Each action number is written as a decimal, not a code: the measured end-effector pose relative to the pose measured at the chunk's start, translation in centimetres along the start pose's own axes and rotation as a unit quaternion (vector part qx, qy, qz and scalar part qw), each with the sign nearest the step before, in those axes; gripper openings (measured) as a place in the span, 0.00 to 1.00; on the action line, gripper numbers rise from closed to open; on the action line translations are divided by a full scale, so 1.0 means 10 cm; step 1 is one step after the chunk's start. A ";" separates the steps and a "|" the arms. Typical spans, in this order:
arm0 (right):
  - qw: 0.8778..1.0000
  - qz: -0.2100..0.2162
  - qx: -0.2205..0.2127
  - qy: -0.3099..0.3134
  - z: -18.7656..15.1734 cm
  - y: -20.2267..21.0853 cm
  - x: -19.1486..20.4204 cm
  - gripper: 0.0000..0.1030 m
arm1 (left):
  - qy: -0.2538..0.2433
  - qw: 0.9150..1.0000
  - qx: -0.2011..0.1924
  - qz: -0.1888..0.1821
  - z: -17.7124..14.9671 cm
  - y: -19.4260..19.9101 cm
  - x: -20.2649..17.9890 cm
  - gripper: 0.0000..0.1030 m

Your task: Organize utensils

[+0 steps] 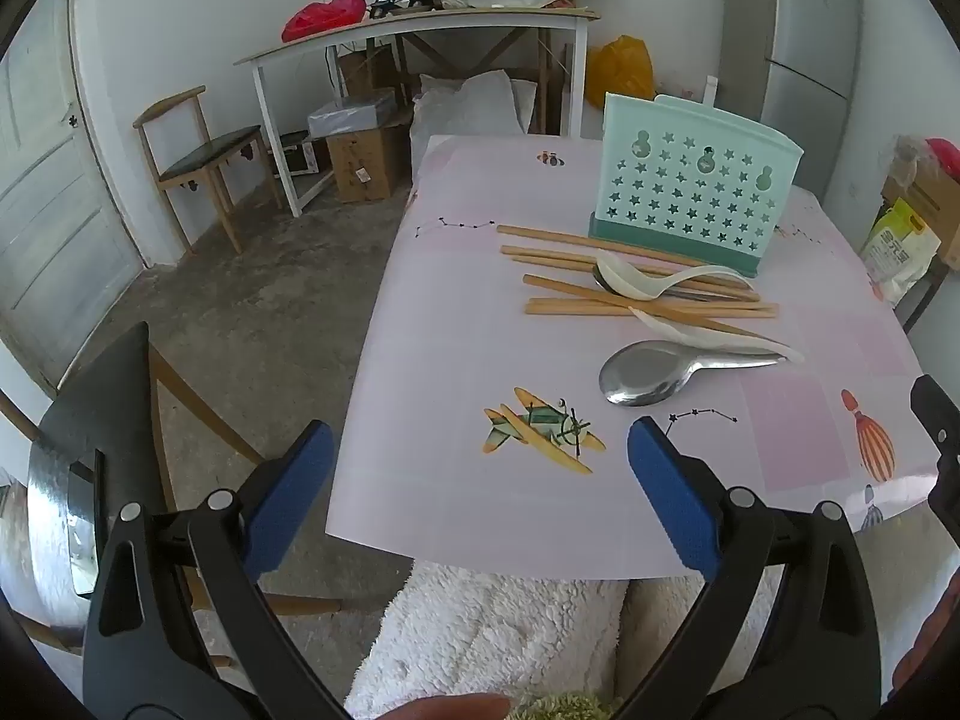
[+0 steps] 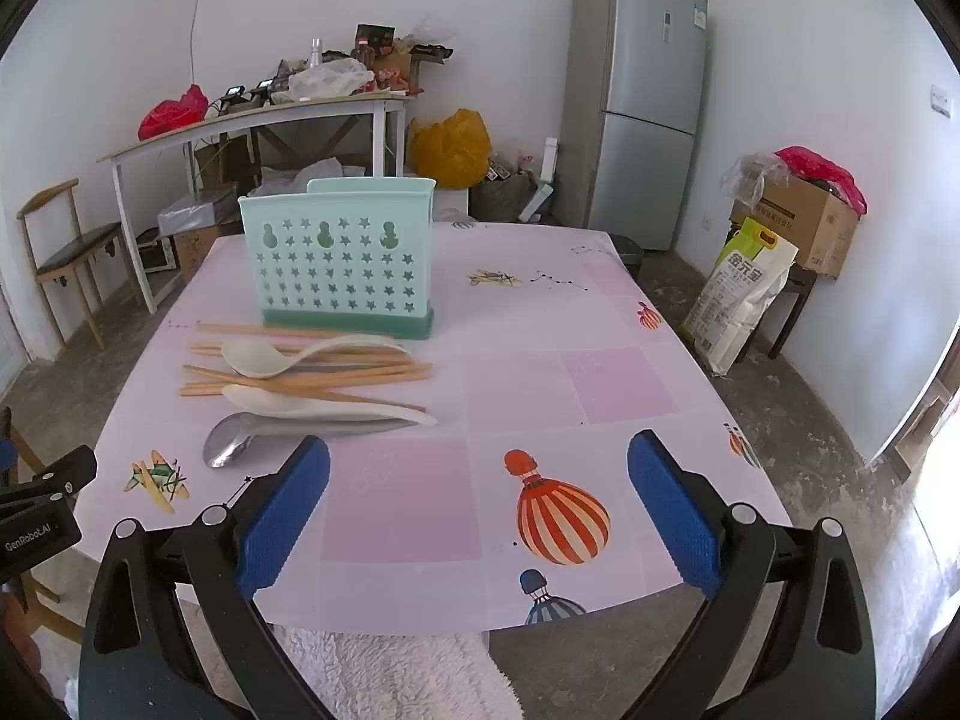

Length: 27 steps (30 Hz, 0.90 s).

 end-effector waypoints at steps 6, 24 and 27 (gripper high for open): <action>1.000 0.002 0.000 -0.001 -0.01 0.00 0.01 0.94 | 0.000 1.000 0.001 0.000 0.00 0.01 0.00 0.92; 1.000 0.000 0.001 -0.001 -0.01 0.00 0.00 0.94 | -0.001 1.000 0.005 0.000 0.00 0.00 -0.01 0.92; 1.000 0.000 0.001 0.000 -0.01 0.00 0.00 0.94 | -0.001 1.000 0.006 0.001 0.00 0.00 -0.01 0.92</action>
Point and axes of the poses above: each gripper's, at about its wrist camera, not at the fingertips, and y roughly against the way its jaws point, x to its left, z to its top, the point moved 5 cm from there along -y, roughly the way its jaws point, and after that the axes turned 5 degrees about z, right-handed, at the moved point
